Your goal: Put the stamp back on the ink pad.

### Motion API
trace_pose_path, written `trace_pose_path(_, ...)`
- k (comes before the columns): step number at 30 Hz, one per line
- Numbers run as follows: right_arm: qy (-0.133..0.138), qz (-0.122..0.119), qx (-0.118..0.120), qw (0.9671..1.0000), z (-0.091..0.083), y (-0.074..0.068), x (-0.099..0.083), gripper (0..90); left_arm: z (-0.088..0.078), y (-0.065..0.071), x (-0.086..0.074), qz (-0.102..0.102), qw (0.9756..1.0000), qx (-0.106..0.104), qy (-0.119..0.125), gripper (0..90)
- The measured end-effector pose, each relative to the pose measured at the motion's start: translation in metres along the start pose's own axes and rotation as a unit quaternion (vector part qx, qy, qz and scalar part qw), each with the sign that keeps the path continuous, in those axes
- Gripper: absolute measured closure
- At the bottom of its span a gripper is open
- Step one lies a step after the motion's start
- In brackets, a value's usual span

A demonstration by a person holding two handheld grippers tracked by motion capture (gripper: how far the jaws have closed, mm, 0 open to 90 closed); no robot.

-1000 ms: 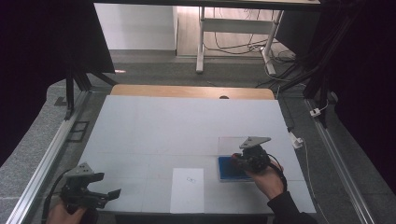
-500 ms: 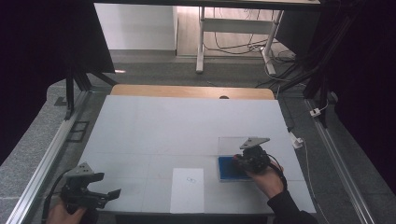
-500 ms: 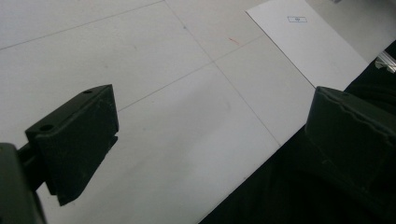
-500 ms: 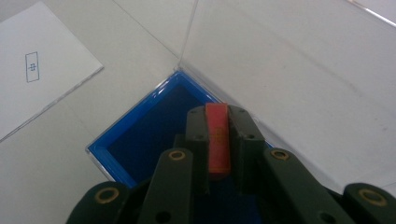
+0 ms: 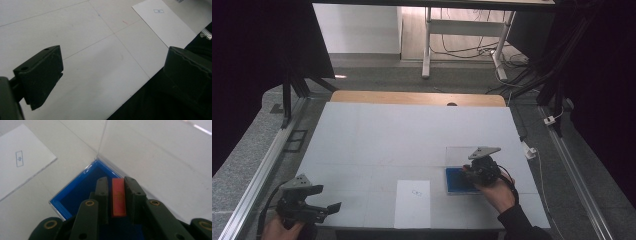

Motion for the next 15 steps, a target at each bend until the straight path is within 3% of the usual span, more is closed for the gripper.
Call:
trace_pose_path(4,0.013,0.008,-0.002,0.9999,-0.006,0.0,0.005,65.6,0.0,0.0,0.0,0.0,1.0,0.0,0.0,2.8)
trace_pose_path(15,0.03,0.045,0.007,0.9985,-0.017,-0.002,0.012,37.1,0.0,0.001,0.0,0.002,1.0,-0.002,0.002,2.3)
Point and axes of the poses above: each handheld gripper's, and its own axes: z roughly forward along the jaws, x roughly out of its top, y roughly to its right, the point moved 8 cm from there along z, roughly forward along the jaws, and after that the axes turned 12 degrees about -x, right-handed, at the moved point
